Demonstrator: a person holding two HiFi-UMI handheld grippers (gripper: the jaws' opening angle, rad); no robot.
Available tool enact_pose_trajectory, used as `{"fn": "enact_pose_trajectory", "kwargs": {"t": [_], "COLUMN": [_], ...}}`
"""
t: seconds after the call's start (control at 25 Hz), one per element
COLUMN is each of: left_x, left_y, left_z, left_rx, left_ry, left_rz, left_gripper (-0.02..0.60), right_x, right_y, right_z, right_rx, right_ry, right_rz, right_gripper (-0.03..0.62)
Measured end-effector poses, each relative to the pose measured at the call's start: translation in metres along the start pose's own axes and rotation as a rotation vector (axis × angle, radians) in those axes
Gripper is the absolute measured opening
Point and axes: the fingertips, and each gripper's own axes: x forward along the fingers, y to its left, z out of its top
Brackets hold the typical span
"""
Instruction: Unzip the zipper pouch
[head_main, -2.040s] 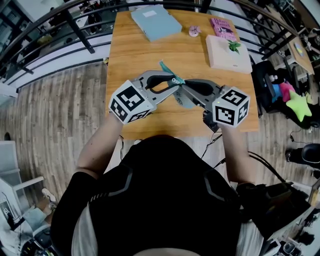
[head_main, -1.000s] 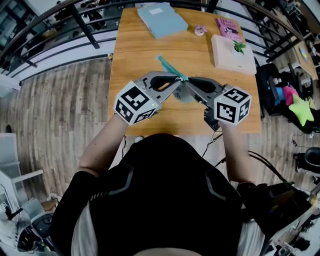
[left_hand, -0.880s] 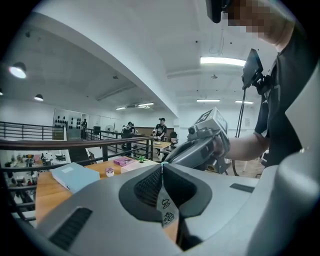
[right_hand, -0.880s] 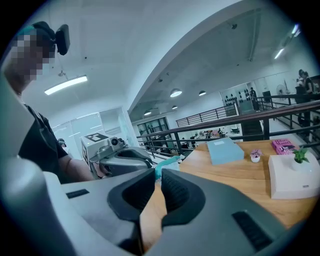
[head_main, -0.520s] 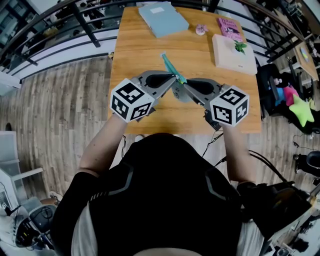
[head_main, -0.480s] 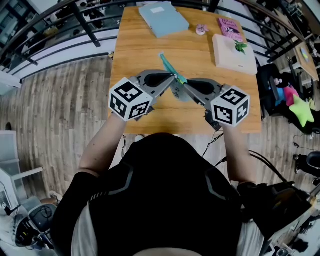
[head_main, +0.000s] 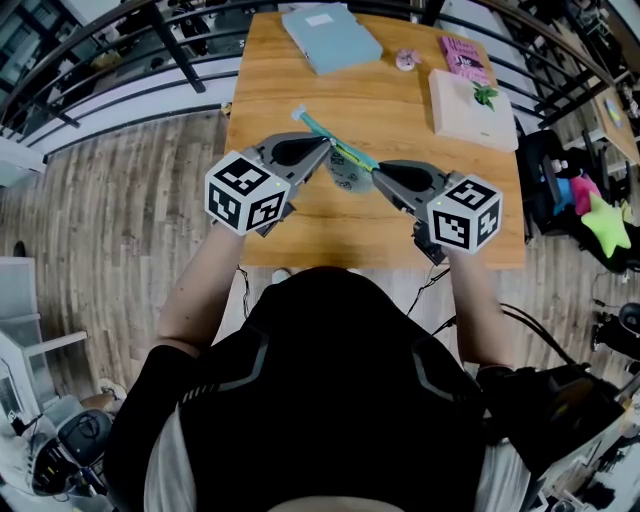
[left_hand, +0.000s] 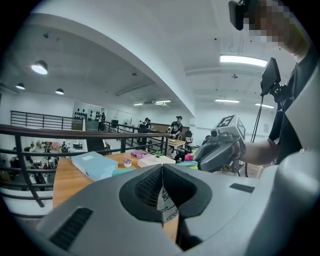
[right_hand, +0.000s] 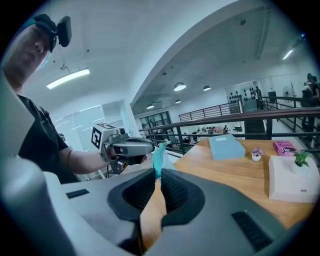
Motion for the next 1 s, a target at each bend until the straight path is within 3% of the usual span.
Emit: {"fn": "enact_pose_trajectory", "kwargs": {"t": [0.8, 1.0], "left_x": [-0.020, -0.015], "left_y": [0.045, 0.047], "left_z": [-0.025, -0.037], "left_rx": [-0.073, -0.099], "left_ry": [0.025, 0.053], "left_rz": [0.161, 0.168], "left_gripper": [0.031, 0.031], "right_x": [-0.011, -0.009], "right_y": [-0.034, -0.048], "right_z": [-0.025, -0.036], "right_rx": [0.046, 0.058], "right_ry": [0.017, 0.041], "right_rz": [-0.039, -0.055], "right_gripper": [0.048, 0.048]}}
